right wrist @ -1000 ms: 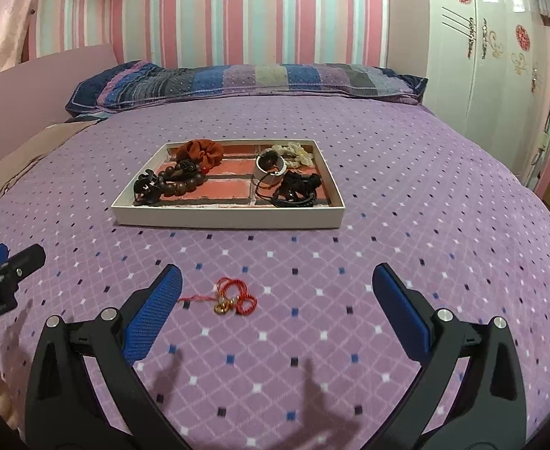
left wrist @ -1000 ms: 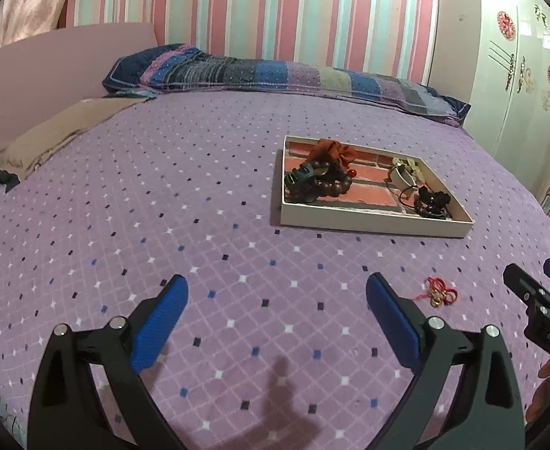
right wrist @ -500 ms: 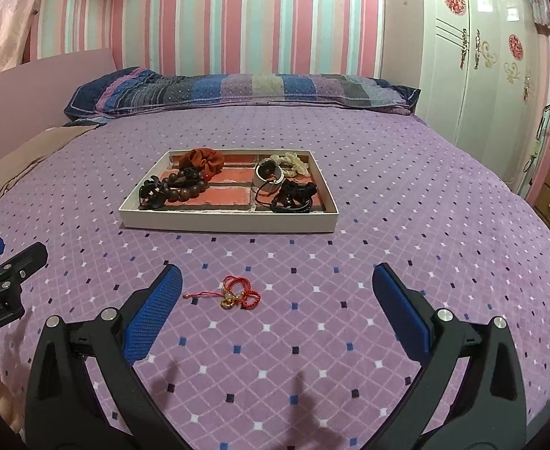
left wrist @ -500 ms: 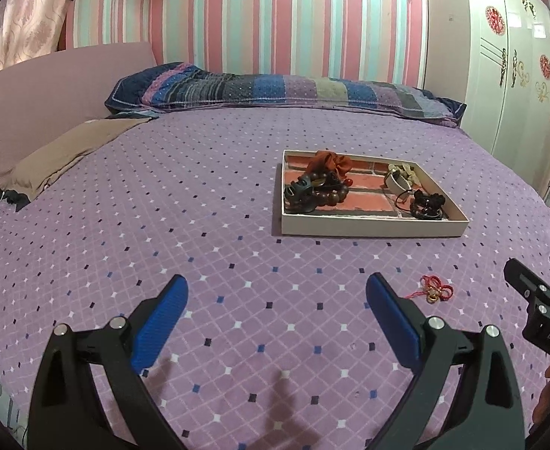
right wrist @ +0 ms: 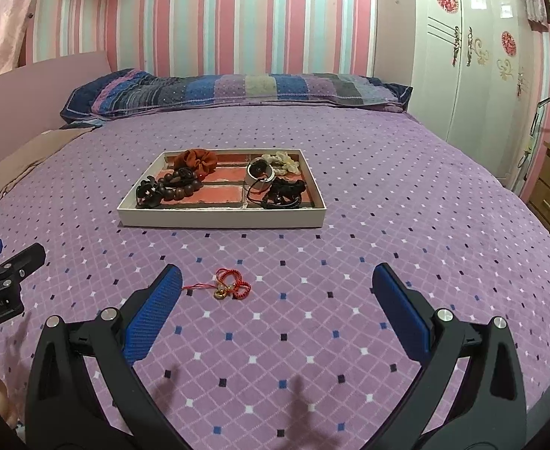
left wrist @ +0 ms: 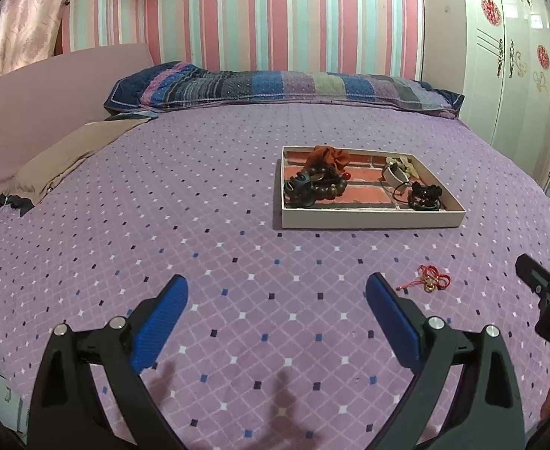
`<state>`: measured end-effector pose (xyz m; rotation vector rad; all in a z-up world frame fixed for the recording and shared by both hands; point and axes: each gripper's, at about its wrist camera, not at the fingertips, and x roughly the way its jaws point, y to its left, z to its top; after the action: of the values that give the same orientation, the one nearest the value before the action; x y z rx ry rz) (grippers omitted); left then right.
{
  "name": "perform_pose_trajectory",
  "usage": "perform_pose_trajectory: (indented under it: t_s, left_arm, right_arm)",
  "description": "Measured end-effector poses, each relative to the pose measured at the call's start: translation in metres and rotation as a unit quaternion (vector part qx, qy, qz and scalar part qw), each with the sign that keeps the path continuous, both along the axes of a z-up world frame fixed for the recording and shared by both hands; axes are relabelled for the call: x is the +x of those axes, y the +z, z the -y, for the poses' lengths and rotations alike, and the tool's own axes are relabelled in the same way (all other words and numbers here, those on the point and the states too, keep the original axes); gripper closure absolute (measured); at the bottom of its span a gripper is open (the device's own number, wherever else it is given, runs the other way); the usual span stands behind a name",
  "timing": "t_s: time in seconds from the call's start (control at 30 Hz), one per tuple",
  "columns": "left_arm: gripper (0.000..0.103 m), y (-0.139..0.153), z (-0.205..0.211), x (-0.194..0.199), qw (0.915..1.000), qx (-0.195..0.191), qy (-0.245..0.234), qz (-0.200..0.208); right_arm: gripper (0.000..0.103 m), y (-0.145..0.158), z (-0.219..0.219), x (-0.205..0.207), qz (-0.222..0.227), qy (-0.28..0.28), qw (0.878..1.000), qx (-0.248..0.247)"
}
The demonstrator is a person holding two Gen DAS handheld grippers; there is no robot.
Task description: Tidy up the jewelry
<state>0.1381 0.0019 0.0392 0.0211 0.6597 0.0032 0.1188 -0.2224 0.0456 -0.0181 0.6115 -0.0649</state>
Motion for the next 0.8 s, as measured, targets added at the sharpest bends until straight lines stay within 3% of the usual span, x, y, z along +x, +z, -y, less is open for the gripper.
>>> perform_pose_trajectory:
  t_s: [0.8]
  left_arm:
    - [0.009, 0.004, -0.001, -0.015, 1.0, 0.002, 0.0, 0.006]
  right_arm:
    - [0.004, 0.009, -0.001, -0.013, 0.008, 0.0, 1.0, -0.005]
